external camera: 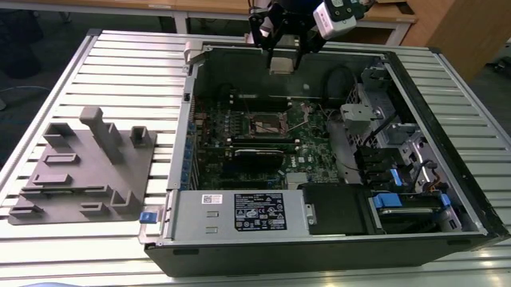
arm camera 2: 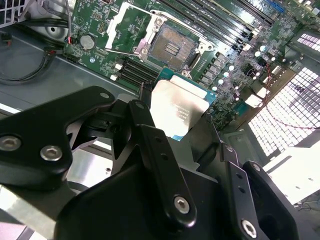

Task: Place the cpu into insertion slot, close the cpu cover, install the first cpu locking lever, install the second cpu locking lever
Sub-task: 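Place the cpu into insertion slot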

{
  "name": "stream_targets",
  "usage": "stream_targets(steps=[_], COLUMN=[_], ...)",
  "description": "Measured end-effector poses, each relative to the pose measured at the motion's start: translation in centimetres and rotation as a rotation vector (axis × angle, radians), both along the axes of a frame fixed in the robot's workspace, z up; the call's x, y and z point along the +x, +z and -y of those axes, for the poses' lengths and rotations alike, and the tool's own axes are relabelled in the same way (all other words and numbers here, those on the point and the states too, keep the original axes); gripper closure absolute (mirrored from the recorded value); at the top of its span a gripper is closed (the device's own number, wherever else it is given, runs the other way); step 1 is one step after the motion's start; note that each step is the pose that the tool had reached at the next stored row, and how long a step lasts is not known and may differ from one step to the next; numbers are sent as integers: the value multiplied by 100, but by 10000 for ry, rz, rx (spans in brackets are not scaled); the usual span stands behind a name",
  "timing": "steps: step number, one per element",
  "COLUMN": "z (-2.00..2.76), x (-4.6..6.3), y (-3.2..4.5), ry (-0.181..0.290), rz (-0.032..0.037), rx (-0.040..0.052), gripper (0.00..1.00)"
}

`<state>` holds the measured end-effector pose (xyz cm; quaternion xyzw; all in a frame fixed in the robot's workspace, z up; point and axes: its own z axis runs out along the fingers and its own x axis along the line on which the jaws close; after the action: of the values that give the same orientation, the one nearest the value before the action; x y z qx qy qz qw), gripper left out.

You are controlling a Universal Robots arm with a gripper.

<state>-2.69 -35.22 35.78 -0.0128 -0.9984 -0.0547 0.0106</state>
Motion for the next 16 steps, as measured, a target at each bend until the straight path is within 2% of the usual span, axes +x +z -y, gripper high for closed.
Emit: stream_targets(steps=[4,9,12,16], z=[0,0,0,0], x=[-4,-88,-134,-142], y=[0,-18,-61,-133], ry=[0,-4,-7,-5], rz=[-3,-2,1,1], rx=[-1,-9,-17,-18], gripper=[46,46,46,46])
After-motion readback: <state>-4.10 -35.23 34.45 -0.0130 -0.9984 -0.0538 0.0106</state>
